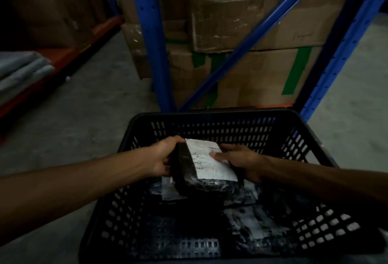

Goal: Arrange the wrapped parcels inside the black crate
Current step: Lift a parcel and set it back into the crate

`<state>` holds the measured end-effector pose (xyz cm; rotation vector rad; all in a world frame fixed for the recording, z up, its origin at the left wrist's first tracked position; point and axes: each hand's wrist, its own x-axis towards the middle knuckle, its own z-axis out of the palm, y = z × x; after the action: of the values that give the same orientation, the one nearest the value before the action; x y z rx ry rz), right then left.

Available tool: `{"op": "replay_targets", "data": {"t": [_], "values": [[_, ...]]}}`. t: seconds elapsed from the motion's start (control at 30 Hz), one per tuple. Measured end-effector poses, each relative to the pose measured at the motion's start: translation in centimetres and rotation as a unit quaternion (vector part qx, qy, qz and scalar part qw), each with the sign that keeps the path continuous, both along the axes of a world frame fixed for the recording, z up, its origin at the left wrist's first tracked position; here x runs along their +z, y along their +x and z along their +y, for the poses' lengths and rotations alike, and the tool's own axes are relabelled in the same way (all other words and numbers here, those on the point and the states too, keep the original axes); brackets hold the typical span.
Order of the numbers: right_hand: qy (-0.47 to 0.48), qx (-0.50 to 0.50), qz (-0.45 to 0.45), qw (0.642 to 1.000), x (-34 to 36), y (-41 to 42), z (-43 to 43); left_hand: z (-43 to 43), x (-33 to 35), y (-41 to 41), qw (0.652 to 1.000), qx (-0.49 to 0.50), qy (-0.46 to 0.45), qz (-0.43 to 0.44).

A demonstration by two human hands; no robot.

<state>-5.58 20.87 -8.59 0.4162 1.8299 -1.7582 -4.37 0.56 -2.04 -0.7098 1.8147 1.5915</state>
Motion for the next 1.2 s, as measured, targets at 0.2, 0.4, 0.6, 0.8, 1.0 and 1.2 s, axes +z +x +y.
{"op": "replay_targets", "data": {"t": [0.2, 0.4, 0.6, 0.8, 1.0, 1.2], "values": [[0.092, -0.037, 0.172, 0.980, -0.9, -0.6, -6.3, -3.9, -2.3, -1.1, 0.989, 0.044, -0.115, 0.077], [0.295, 0.209, 0.193, 0.912, -3.6, 0.0, -9.0, -4.3, -4.0, -0.9, 0.984, 0.006, -0.161, 0.072], [0.294, 0.226, 0.186, 0.910, -2.6, -1.0, -7.2, -3.5, -4.8, -1.6, 0.974, -0.010, -0.209, 0.091], [0.265, 0.264, 0.189, 0.908, -0.7, -1.2, -3.6, -2.9, -4.4, -0.9, 0.940, -0.051, -0.313, 0.129], [0.511, 0.397, 0.164, 0.744, -2.7, 1.6, 5.0, 6.6, -2.0, 1.5, 0.801, -0.319, -0.361, 0.355], [0.598, 0.481, 0.214, 0.604, -8.8, 3.9, 7.2, 9.4, -12.6, 2.1, 0.658, -0.602, -0.416, 0.178]]}}
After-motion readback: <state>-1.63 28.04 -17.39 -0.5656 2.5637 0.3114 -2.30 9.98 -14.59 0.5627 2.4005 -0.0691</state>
